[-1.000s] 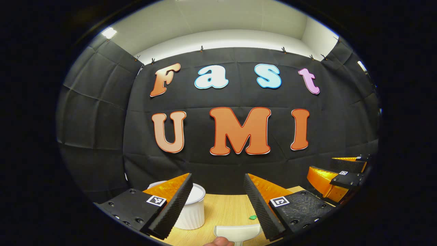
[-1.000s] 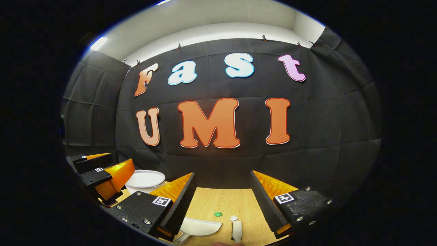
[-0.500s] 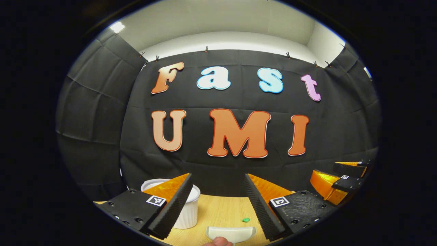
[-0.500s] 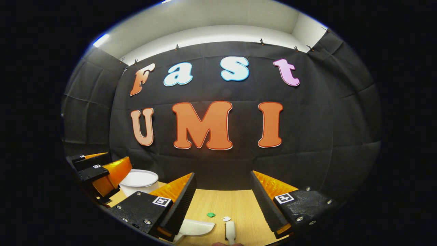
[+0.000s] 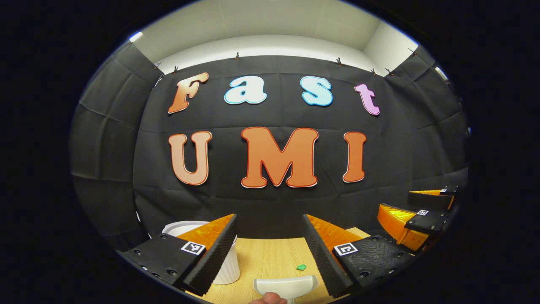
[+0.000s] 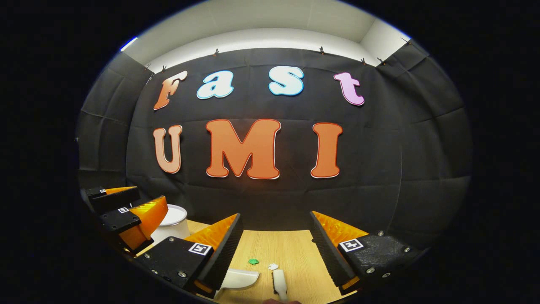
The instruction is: Pick up the small broom and dustpan from the desktop, sweep the trash into the dustpan with the broom, and then empty the trash into the garbage bin.
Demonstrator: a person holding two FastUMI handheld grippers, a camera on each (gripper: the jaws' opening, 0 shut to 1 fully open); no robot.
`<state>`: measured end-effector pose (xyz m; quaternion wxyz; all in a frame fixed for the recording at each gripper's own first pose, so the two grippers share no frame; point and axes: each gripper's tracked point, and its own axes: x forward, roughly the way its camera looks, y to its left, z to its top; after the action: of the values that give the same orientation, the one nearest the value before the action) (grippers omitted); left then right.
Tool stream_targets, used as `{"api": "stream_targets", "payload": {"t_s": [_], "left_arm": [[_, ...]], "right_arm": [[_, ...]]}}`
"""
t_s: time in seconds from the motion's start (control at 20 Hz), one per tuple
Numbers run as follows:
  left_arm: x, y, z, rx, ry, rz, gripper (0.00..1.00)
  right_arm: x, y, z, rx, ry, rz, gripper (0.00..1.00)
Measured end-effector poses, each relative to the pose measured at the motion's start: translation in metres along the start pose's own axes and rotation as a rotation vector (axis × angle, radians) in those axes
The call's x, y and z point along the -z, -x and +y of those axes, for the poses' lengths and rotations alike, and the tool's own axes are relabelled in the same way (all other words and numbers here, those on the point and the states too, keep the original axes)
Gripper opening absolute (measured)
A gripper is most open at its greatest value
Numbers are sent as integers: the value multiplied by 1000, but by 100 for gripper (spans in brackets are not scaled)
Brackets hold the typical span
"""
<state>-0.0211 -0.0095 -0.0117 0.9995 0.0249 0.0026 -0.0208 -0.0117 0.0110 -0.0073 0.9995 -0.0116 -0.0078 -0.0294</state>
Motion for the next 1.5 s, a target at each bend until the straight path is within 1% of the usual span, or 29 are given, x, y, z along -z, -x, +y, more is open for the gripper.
{"api": "stream_targets", "payload": {"t_s": [0.35,0.45,0.5,0.65,0.75,0.85,0.9,1.0,1.1,1.2,1.25,1.3,1.35,1.5], "left_arm": [[7,-6,20,64,12,5,95],[15,-7,18,98,19,18,94],[25,-8,14,124,24,46,94],[77,-15,-10,194,68,218,95],[119,-20,-22,214,80,359,95],[165,-17,-35,229,93,531,95],[191,-12,-37,217,92,639,95],[240,9,-42,180,93,858,96],[267,12,-55,140,118,1008,98],[281,11,-68,89,162,1136,97],[285,8,-73,70,173,1183,98],[286,24,-59,51,174,1227,98],[297,29,-68,43,179,1270,98],[306,43,-68,37,184,1407,98]], "right_arm": [[5,8,11,90,50,15,94],[11,8,10,118,62,36,94],[22,6,10,123,66,65,94],[85,-7,12,88,52,276,94],[137,-13,8,63,-1,438,94],[186,-17,2,47,-46,577,94],[213,-15,-4,46,-46,654,94],[264,-14,-8,17,-37,831,95],[300,-13,-11,-9,-38,965,95],[309,-18,-8,-38,-29,1047,96],[314,-22,-5,-57,-12,1065,95],[321,-29,-4,-68,16,1079,95],[328,-34,-2,-79,35,1100,95],[358,-35,-3,-83,81,1188,95]]}}
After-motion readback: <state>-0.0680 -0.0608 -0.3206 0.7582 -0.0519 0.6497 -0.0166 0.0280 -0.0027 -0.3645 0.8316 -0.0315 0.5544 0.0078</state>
